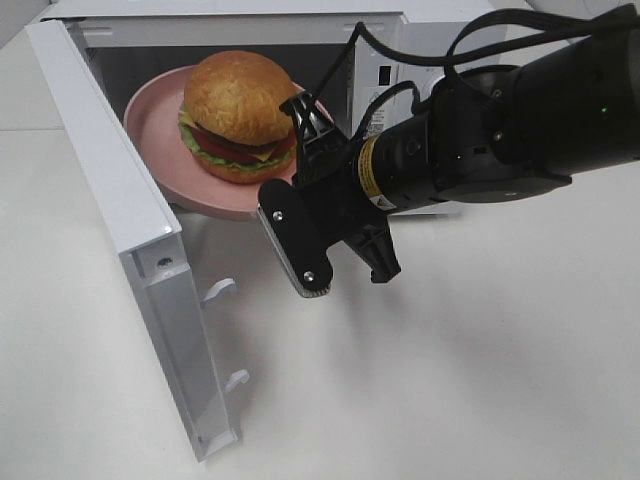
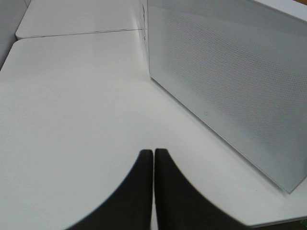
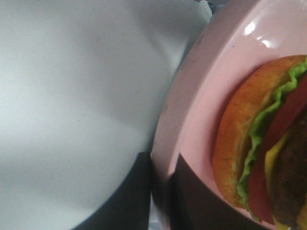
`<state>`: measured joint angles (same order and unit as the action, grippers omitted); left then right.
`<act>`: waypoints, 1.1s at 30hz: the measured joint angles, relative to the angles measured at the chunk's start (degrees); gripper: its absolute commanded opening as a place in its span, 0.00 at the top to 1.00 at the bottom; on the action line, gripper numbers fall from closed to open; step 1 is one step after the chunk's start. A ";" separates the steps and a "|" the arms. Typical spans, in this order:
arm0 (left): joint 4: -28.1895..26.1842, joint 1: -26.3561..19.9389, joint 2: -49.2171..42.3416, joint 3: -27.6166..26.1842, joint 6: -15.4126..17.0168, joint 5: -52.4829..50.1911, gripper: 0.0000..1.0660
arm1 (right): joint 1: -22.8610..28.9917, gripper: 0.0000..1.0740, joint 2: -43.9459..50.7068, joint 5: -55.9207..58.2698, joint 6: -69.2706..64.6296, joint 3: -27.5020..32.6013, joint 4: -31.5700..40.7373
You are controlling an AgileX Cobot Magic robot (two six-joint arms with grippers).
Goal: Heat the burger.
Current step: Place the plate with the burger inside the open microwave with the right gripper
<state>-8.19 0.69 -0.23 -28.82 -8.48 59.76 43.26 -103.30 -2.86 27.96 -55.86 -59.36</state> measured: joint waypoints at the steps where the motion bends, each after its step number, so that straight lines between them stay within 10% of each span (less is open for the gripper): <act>1: 0.00 0.00 0.00 0.00 0.00 0.00 1.00 | 0.00 0.99 -0.40 0.06 0.23 0.00 0.00; 33: 0.00 0.00 0.00 0.00 0.00 0.00 1.00 | -2.06 1.00 -9.51 4.18 2.64 -10.20 0.80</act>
<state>-8.19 0.69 -0.23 -28.82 -8.48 59.76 41.20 -112.82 1.32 30.60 -66.06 -58.56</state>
